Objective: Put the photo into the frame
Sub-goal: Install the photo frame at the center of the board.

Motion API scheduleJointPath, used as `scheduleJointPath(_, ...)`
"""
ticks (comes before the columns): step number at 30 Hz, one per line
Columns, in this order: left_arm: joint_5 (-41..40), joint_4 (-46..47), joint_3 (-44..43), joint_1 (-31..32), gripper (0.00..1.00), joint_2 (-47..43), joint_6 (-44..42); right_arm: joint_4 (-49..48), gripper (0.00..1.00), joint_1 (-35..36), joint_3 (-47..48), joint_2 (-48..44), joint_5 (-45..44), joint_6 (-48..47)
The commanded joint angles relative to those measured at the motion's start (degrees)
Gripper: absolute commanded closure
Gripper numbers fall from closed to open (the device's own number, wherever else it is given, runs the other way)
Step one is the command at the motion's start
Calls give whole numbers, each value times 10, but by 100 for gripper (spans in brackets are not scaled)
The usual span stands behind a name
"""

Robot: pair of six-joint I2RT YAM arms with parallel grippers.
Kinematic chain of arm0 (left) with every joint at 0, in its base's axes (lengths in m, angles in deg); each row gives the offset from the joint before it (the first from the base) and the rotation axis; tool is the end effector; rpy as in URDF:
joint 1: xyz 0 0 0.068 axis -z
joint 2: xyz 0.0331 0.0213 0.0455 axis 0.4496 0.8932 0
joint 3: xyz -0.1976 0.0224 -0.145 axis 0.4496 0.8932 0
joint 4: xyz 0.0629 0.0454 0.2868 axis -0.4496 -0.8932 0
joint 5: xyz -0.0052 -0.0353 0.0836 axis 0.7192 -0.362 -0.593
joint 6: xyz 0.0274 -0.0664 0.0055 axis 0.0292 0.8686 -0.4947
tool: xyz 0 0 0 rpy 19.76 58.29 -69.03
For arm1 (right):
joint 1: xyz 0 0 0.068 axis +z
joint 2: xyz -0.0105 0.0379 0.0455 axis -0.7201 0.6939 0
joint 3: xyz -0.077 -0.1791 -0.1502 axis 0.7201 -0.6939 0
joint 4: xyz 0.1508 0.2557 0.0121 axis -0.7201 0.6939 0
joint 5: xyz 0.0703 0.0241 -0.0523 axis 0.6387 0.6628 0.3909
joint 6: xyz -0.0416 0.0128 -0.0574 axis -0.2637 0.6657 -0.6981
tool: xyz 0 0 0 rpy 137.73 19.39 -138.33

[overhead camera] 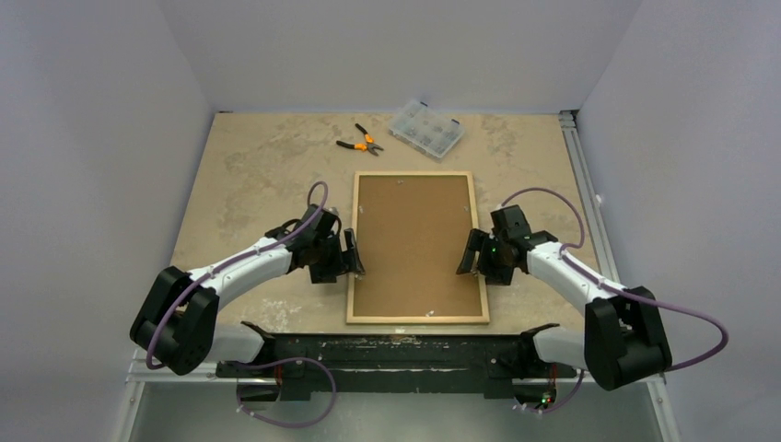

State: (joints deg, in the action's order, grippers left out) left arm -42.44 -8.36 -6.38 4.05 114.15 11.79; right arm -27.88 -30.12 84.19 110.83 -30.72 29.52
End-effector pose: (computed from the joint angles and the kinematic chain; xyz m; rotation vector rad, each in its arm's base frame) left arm 0.2420 -0.1556 0.1038 -0.3379 2.7875 -0.6154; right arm 0.2495 0.0820 0.0977 0.4107 2.7646 0.4779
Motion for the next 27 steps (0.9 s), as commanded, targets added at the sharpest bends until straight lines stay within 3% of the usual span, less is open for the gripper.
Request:
scheduleJointPath(1,-7,0,-3,-7,23,-13,5,-42,30,64,7,24,21,35)
scheduleJointPath(7,-50,-42,-13,-7,24,-5,-12,-38,37,103,30,46,-9,45)
scheduleJointPath(12,-51,-40,-1,-7,24,-4,-15,-37,39,103,11,14,-25,57)
scheduleJointPath(20,-49,-37,2,-7,25,3,-19,-29,30,93,-7,-43,-67,95)
scheduleJointPath(27,-48,-34,2,-6,26,4,-19,-53,44,45,-19,-29,-33,84)
